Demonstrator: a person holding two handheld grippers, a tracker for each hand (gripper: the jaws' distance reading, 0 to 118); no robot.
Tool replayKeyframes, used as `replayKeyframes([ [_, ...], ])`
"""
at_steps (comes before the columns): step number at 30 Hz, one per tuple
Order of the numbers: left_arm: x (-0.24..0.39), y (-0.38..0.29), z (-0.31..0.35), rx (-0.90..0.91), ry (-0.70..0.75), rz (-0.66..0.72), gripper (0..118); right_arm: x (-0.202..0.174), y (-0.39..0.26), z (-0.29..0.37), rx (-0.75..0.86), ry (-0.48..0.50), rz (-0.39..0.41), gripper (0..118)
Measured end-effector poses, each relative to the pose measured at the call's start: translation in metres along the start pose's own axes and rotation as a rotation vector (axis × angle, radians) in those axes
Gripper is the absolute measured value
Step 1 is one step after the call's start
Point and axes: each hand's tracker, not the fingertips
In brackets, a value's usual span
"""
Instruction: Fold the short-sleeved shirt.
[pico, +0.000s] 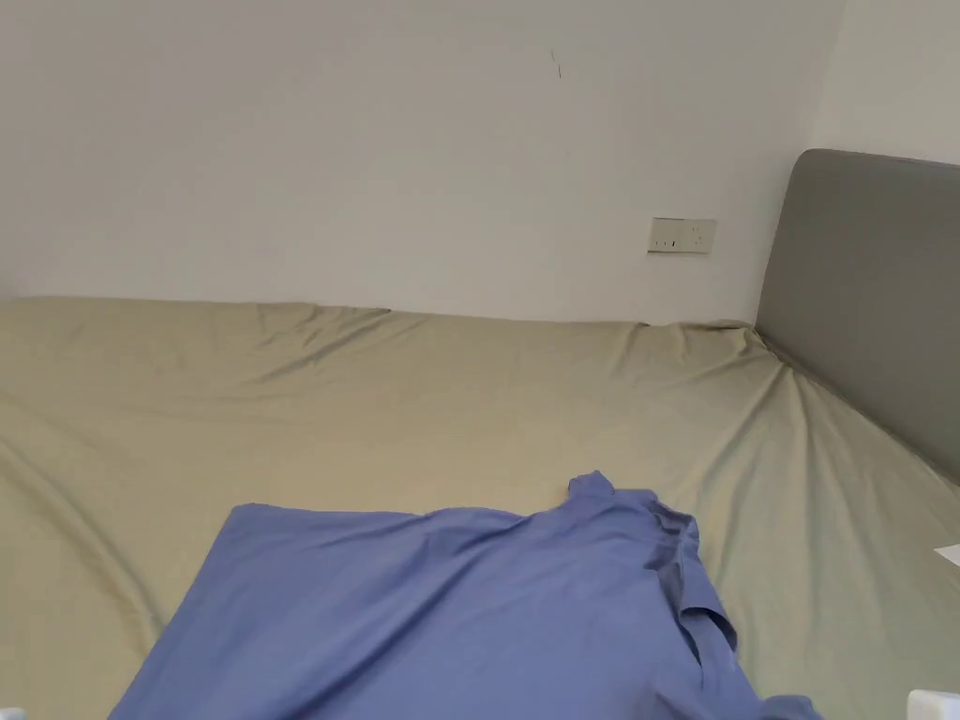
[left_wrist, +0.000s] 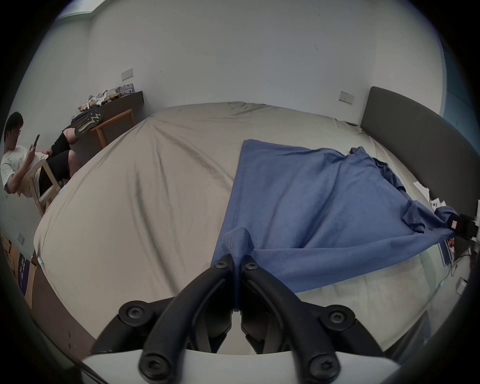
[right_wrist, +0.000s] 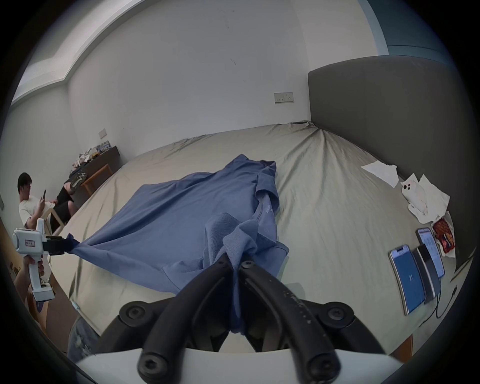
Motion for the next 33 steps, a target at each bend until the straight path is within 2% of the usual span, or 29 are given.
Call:
replayKeyframes([
  [6,-0.009,-0.028,0.007,-0.041,-0.014,0.034,5,0.017,-0.048,0.010,-0.051,-0.036,-0.078,5],
  [11,-0.005,-0.053,0.008,-0.095,-0.011,-0.037,5,0.027,-0.082,0.013,-0.107,-0.066,-0.106,5],
  [17,-0.007,-0.071,0.000,-0.130,0.006,0.000,5,0.024,-0.110,0.008,-0.164,-0.096,-0.099,5],
  [19,-0.004,-0.078,-0.006,-0.143,0.013,-0.021,5,0.019,-0.115,0.006,-0.177,-0.143,-0.067,9],
  [20,-0.003,-0.081,-0.008,-0.168,0.025,-0.047,10,0.017,-0.116,0.007,-0.206,-0.186,-0.045,24],
  [21,-0.003,-0.083,-0.009,-0.190,0.036,-0.071,31,0.018,-0.119,0.009,-0.221,-0.201,-0.037,47],
  [22,-0.004,-0.085,-0.005,-0.190,0.032,-0.072,57,0.018,-0.120,0.015,-0.208,-0.187,-0.048,57],
  [23,-0.006,-0.087,0.000,-0.184,0.026,-0.066,77,0.019,-0.120,0.027,-0.191,-0.179,-0.072,57],
  [24,-0.008,-0.088,0.010,-0.163,-0.003,-0.043,84,0.019,-0.119,0.039,-0.167,-0.167,-0.132,58],
  [25,-0.012,-0.087,0.022,-0.134,-0.032,0.000,82,0.020,-0.117,0.054,-0.139,-0.155,-0.187,62],
  [26,-0.014,-0.085,0.032,-0.096,-0.034,0.063,82,0.018,-0.116,0.066,-0.115,-0.142,-0.209,73],
  [27,-0.014,-0.084,0.045,-0.065,-0.037,0.103,81,0.015,-0.115,0.075,-0.088,-0.139,-0.216,88],
  [28,-0.014,-0.085,0.058,-0.019,-0.034,0.143,74,0.010,-0.115,0.084,-0.054,-0.146,-0.227,100],
  [29,-0.012,-0.086,0.065,0.029,-0.015,0.166,59,0.006,-0.115,0.092,-0.039,-0.150,-0.232,109],
  [30,-0.010,-0.088,0.070,0.057,0.005,0.179,32,0.002,-0.114,0.097,-0.033,-0.151,-0.228,114],
  [31,-0.009,-0.089,0.073,0.069,0.032,0.184,13,-0.004,-0.113,0.100,-0.018,-0.155,-0.220,113],
  [32,-0.007,-0.089,0.075,0.067,0.057,0.180,5,-0.009,-0.111,0.102,-0.007,-0.166,-0.206,106],
  [33,-0.005,-0.090,0.076,0.063,0.042,0.171,5,-0.014,-0.110,0.102,0.015,-0.176,-0.175,81],
])
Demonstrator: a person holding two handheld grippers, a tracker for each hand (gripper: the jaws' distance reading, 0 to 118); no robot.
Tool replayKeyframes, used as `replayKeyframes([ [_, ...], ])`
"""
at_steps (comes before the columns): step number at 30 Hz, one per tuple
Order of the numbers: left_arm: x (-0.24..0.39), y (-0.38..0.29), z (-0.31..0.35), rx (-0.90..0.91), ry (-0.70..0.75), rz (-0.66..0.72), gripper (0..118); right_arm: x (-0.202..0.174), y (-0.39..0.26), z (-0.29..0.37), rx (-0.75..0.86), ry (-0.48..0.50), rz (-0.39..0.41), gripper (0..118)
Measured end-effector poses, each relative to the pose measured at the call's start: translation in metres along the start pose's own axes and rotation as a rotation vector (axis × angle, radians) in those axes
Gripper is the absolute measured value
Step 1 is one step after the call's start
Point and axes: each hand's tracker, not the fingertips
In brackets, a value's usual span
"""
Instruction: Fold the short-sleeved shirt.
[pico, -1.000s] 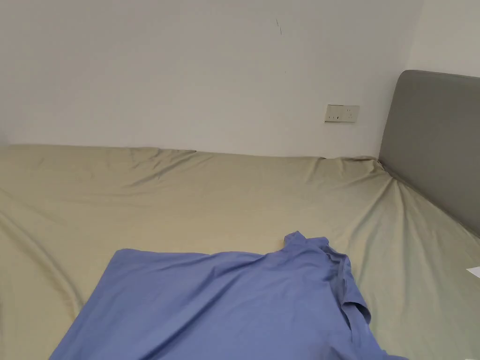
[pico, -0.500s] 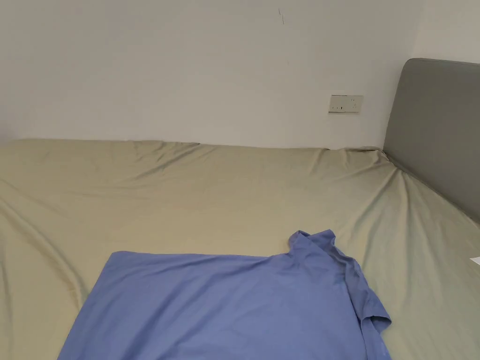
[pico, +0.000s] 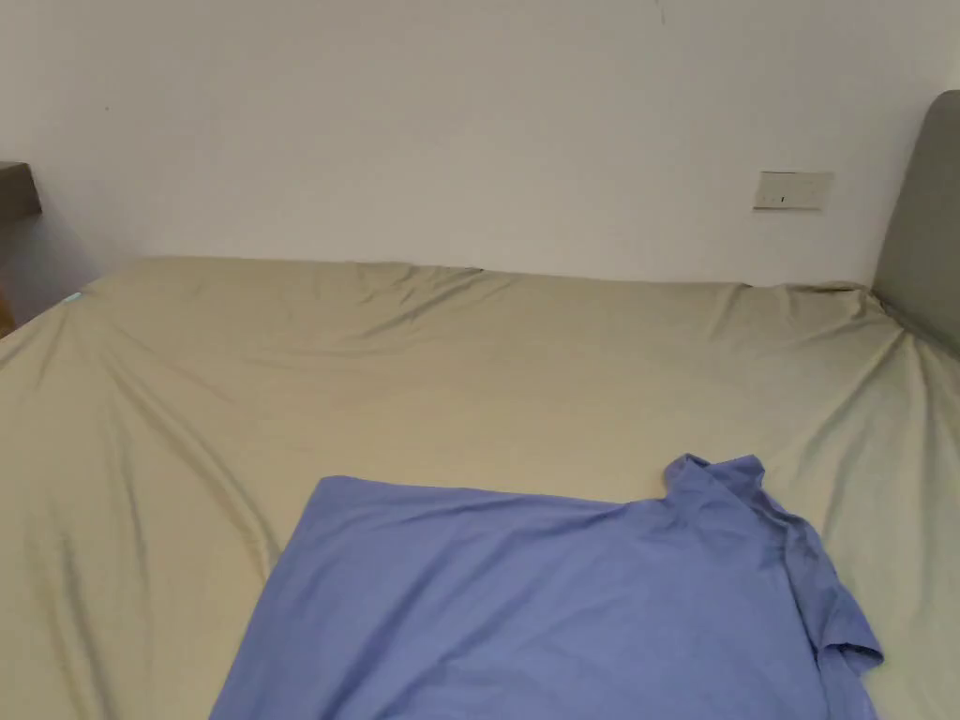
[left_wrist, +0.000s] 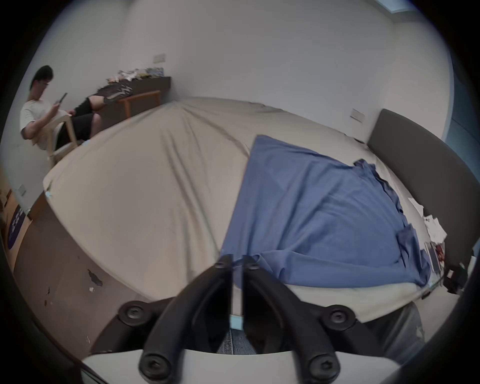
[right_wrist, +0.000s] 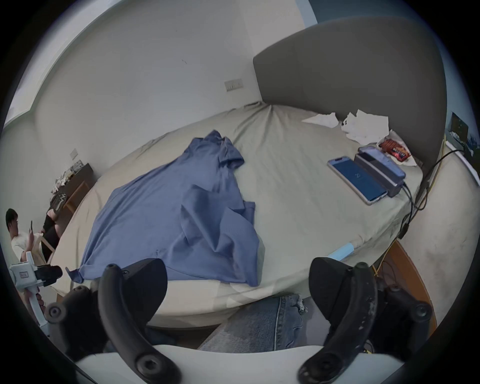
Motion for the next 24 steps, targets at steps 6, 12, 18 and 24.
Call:
replayKeyframes([
  [6,-0.001,-0.002,-0.009,-0.058,-0.046,0.002,0,-0.019,-0.001,-0.011,0.008,-0.004,0.015,1],
  [12,-0.007,-0.002,-0.030,-0.061,0.023,-0.011,30,-0.019,-0.002,-0.016,-0.041,0.002,0.001,1],
  [18,-0.006,-0.004,-0.052,-0.076,-0.004,-0.125,103,-0.016,0.003,-0.018,-0.044,0.006,-0.024,1],
  [24,-0.001,-0.010,-0.084,-0.165,-0.004,-0.147,71,-0.017,0.006,-0.020,-0.056,-0.010,-0.019,2],
])
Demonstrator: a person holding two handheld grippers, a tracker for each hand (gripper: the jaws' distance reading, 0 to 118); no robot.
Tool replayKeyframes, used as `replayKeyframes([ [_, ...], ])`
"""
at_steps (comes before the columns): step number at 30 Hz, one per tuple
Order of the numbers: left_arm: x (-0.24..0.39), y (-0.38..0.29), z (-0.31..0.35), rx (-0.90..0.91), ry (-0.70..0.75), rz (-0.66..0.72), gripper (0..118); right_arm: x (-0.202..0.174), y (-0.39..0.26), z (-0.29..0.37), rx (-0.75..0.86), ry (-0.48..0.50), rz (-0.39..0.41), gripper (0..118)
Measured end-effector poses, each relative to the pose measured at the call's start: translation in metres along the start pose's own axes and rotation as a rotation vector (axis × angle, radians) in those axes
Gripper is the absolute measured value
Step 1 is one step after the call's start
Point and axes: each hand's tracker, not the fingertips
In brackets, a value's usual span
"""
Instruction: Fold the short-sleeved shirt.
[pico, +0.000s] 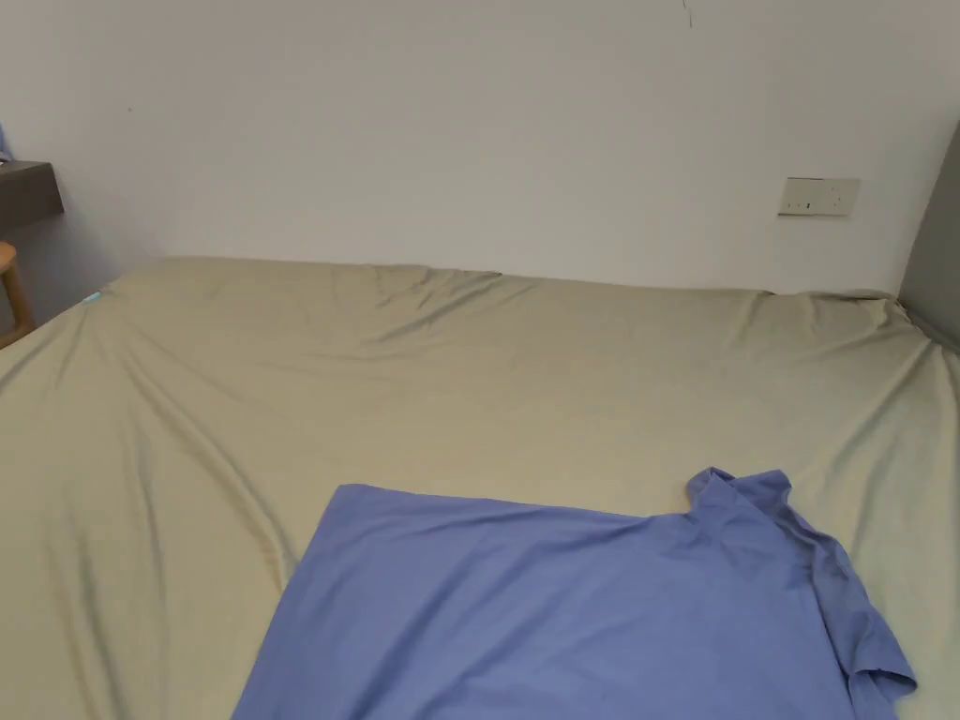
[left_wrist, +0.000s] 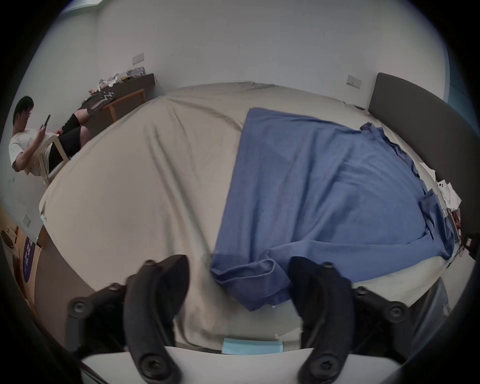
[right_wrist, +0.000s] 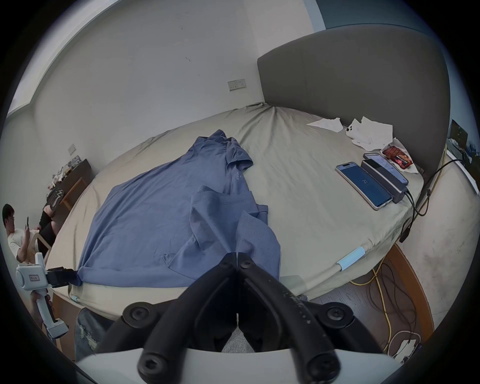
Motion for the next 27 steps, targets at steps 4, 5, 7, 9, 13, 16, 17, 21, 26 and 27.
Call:
replayKeyframes([
  [4,0.003,-0.009,-0.009,-0.008,0.062,-0.008,26,0.005,-0.005,-0.006,-0.035,-0.025,-0.002,2],
  [5,-0.001,-0.007,-0.006,0.001,0.034,0.033,14,0.007,-0.006,-0.007,-0.043,-0.031,-0.002,2],
  [7,-0.004,-0.001,-0.003,-0.034,-0.026,0.134,5,0.009,-0.007,-0.011,-0.057,-0.045,0.010,2],
  [9,-0.006,0.001,-0.001,-0.022,-0.015,0.113,5,0.012,-0.007,-0.018,-0.075,-0.072,0.047,6],
  [13,-0.007,0.002,0.003,-0.016,-0.022,0.137,5,0.018,-0.007,-0.035,-0.068,-0.083,0.151,67],
  [16,-0.003,0.002,0.005,-0.017,-0.017,0.136,5,0.026,-0.004,-0.047,-0.110,-0.073,0.090,75],
  [17,-0.002,0.001,0.004,-0.020,-0.013,0.133,5,0.029,-0.003,-0.053,-0.139,-0.067,0.054,75],
  [21,0.003,0.003,0.006,-0.027,-0.004,0.124,5,0.038,-0.002,-0.078,-0.159,-0.063,0.044,75],
  [26,0.007,0.009,0.016,-0.028,-0.003,0.128,5,0.038,-0.001,-0.082,-0.191,0.070,0.058,40],
  [27,0.007,0.009,0.019,-0.028,-0.005,0.131,5,0.035,-0.001,-0.078,-0.180,0.088,0.015,6],
])
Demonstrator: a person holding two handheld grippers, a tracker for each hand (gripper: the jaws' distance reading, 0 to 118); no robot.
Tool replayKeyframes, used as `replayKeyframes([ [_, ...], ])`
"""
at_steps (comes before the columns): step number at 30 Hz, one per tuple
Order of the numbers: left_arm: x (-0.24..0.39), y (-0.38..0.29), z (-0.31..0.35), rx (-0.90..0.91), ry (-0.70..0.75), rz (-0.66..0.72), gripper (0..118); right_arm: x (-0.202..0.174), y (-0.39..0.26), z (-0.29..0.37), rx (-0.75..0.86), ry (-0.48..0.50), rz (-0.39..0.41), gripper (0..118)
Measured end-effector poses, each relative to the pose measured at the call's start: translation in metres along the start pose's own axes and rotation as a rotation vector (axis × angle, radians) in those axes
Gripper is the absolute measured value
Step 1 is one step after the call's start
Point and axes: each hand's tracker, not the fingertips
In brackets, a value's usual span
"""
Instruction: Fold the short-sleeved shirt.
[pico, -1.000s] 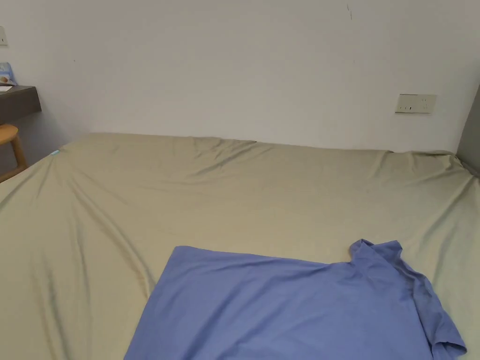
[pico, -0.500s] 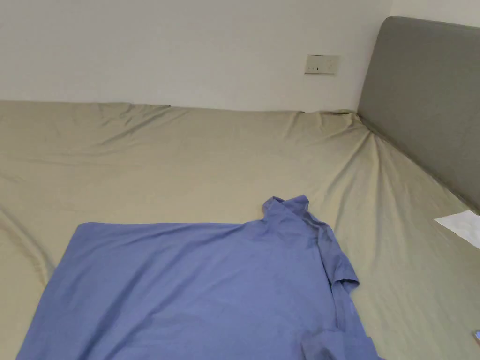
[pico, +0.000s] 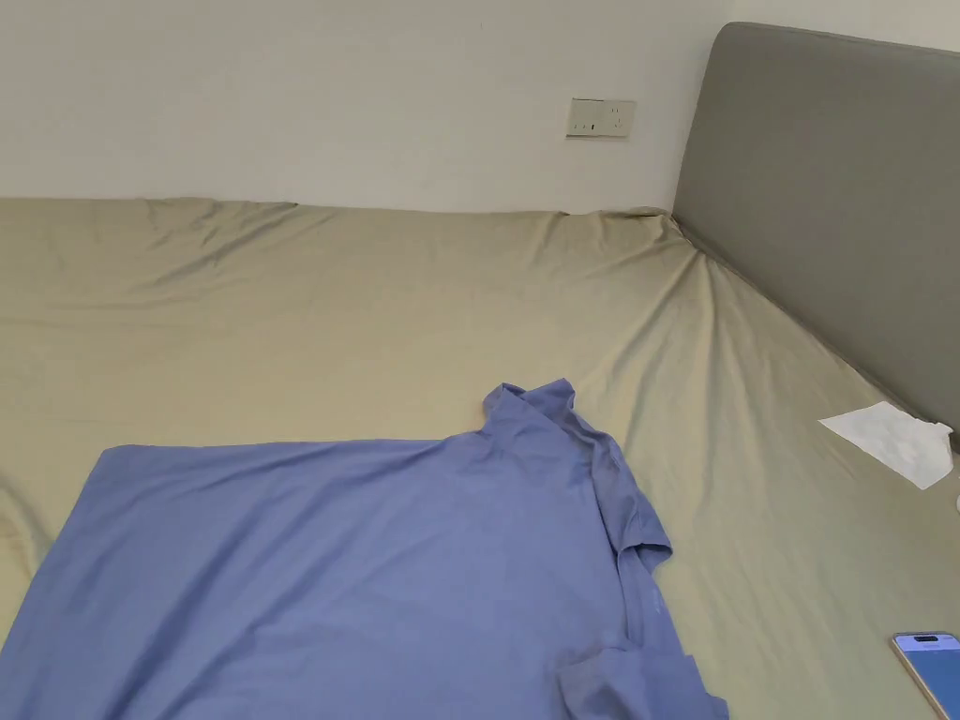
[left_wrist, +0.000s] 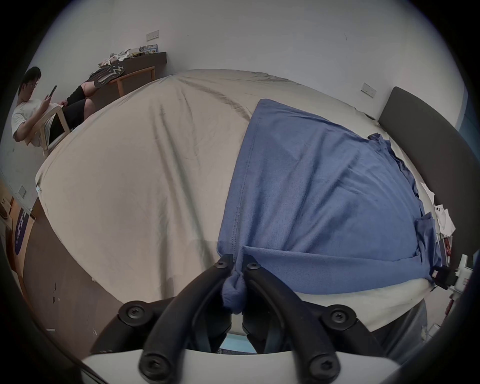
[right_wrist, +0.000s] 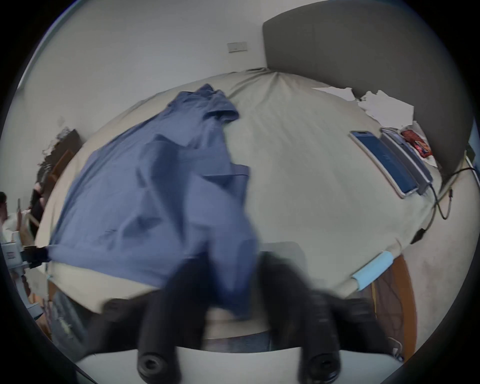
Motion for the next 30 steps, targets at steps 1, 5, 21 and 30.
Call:
replayKeyframes([
  [1,0.000,0.000,0.003,0.004,0.000,0.007,5,-0.004,0.002,0.005,-0.011,-0.043,0.021,6],
  [5,-0.004,0.015,0.024,0.048,-0.063,0.122,5,-0.008,0.013,0.026,0.011,-0.028,-0.059,6],
  [21,0.044,0.176,-0.067,0.162,-0.032,0.041,5,-0.054,0.189,-0.056,0.150,-0.026,0.009,6],
  [30,0.062,0.192,-0.138,0.076,0.039,-0.038,5,-0.062,0.213,-0.150,0.065,-0.101,0.037,8],
])
